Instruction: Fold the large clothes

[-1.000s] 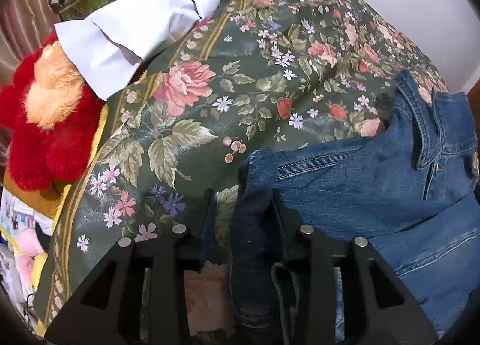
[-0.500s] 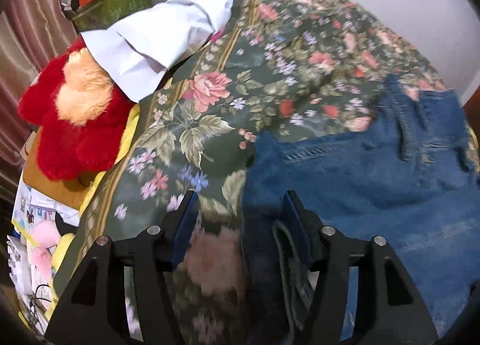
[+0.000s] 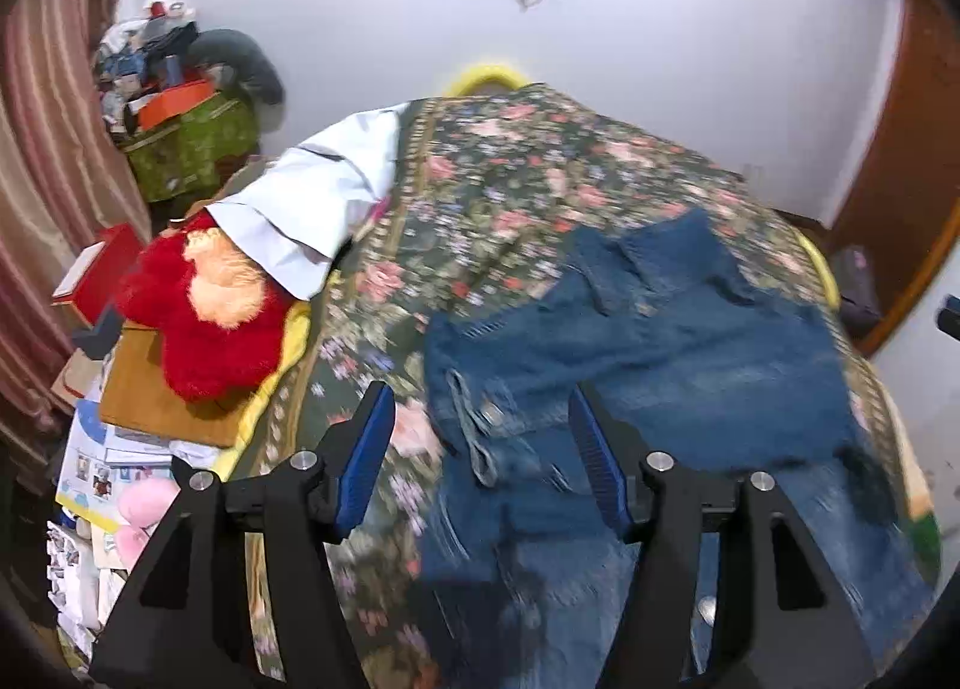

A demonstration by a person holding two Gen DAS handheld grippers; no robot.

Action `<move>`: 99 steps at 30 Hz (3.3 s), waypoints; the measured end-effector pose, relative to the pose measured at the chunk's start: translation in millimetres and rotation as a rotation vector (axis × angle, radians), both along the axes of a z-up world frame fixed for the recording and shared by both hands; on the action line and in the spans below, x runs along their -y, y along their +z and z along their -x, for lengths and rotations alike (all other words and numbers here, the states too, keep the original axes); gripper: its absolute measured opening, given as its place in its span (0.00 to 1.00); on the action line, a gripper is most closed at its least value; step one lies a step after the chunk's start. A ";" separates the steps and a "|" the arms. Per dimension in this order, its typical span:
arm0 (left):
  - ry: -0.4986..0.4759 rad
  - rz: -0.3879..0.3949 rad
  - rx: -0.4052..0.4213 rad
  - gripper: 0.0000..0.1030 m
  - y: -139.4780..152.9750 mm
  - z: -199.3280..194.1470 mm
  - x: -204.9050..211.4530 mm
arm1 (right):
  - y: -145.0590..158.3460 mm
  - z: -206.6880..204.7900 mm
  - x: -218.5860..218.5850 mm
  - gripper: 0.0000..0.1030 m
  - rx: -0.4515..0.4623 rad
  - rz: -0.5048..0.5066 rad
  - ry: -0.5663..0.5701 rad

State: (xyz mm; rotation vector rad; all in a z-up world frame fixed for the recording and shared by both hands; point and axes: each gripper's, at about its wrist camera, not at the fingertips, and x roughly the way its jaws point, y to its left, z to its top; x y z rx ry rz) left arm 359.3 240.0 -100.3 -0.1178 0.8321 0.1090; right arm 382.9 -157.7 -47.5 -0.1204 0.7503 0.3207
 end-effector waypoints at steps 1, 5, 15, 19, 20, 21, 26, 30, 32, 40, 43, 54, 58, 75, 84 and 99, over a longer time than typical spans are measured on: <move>-0.011 0.004 0.006 0.60 3.2 10.7 2.9 | 4.8 9.7 -0.1 0.76 0.002 -0.011 0.009; -0.013 0.013 0.026 0.72 7.0 51.2 7.9 | 12.7 47.2 1.9 0.91 -0.019 -0.054 0.028; 0.070 0.163 -0.138 0.76 -59.1 116.0 -20.3 | -47.2 97.9 17.0 1.00 -0.230 -0.073 0.006; 0.105 0.225 -0.247 0.76 -106.9 133.6 -29.7 | -88.8 104.9 30.2 1.00 -0.370 -0.111 -0.027; 0.111 0.237 -0.267 0.76 -116.1 137.1 -30.8 | -98.0 106.7 33.9 1.00 -0.410 -0.136 -0.035; 0.117 0.253 -0.288 0.76 -126.8 140.4 -31.5 | -107.8 108.9 37.2 1.00 -0.457 -0.167 -0.034; 0.120 0.371 -0.398 0.76 -178.4 150.8 -26.9 | -136.9 113.7 38.9 0.99 -0.580 -0.226 -0.010; 0.115 0.415 -0.418 0.76 -196.0 152.8 -16.2 | -146.9 118.6 30.9 0.89 -0.614 -0.242 0.017; 0.114 0.450 -0.415 0.75 -201.9 152.3 -12.4 | -148.5 122.7 25.2 0.87 -0.610 -0.249 0.029; 0.065 0.311 -0.395 0.27 -193.6 138.3 13.8 | -145.3 125.6 -2.9 0.54 -0.586 -0.231 0.092; 0.033 0.259 -0.346 0.24 -174.1 137.9 24.2 | -141.9 122.1 -6.9 0.34 -0.575 -0.237 0.099; -0.046 0.289 -0.056 0.21 -48.8 88.2 30.4 | -84.3 96.4 -12.8 0.23 -0.359 -0.306 0.147; -0.050 0.273 0.023 0.20 -17.3 59.9 26.3 | -60.6 66.4 -19.2 0.21 -0.275 -0.322 0.134; 0.266 0.222 -0.065 0.19 -95.6 -149.7 -66.9 | -123.2 -186.6 -15.8 0.20 -0.346 -0.412 -0.183; 0.221 0.149 -0.155 0.26 -156.7 -171.0 -67.0 | -177.7 -212.1 -14.2 0.21 -0.441 -0.331 -0.055; 0.247 0.020 -0.152 0.75 -83.4 -120.4 -93.1 | -103.6 -173.7 52.2 0.21 -0.448 -0.168 -0.163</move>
